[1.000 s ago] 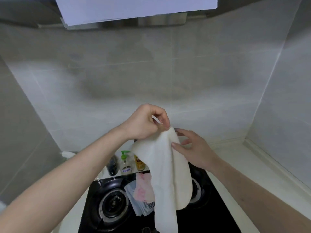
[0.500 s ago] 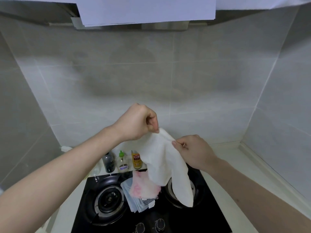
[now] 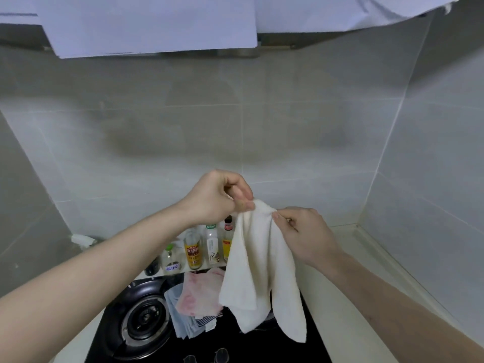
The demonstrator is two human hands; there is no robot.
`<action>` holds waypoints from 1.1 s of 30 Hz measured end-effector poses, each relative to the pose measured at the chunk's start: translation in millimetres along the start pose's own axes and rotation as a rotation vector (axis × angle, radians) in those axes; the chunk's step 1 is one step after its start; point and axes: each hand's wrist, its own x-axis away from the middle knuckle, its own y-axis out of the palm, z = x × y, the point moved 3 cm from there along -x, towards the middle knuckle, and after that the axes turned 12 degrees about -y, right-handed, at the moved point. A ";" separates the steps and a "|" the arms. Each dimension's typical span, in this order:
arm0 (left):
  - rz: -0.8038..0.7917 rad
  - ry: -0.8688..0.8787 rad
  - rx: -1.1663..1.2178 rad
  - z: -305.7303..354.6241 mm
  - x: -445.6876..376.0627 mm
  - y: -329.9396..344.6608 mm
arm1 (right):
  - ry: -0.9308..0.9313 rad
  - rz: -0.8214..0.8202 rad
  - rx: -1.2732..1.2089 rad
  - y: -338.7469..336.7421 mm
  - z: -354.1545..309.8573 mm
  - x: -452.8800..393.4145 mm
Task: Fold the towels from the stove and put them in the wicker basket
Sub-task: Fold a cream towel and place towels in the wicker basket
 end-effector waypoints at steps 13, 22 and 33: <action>0.084 0.051 -0.499 55.1 -15.7 78.3 | -0.152 -0.316 0.174 -53.6 69.3 9.7; -0.060 -0.358 -0.258 0.0 7.9 110.5 | -0.207 -0.115 -0.089 -55.0 79.8 8.6; 0.086 -0.352 0.107 13.9 37.8 103.3 | -0.223 -0.195 0.048 -57.2 68.2 8.4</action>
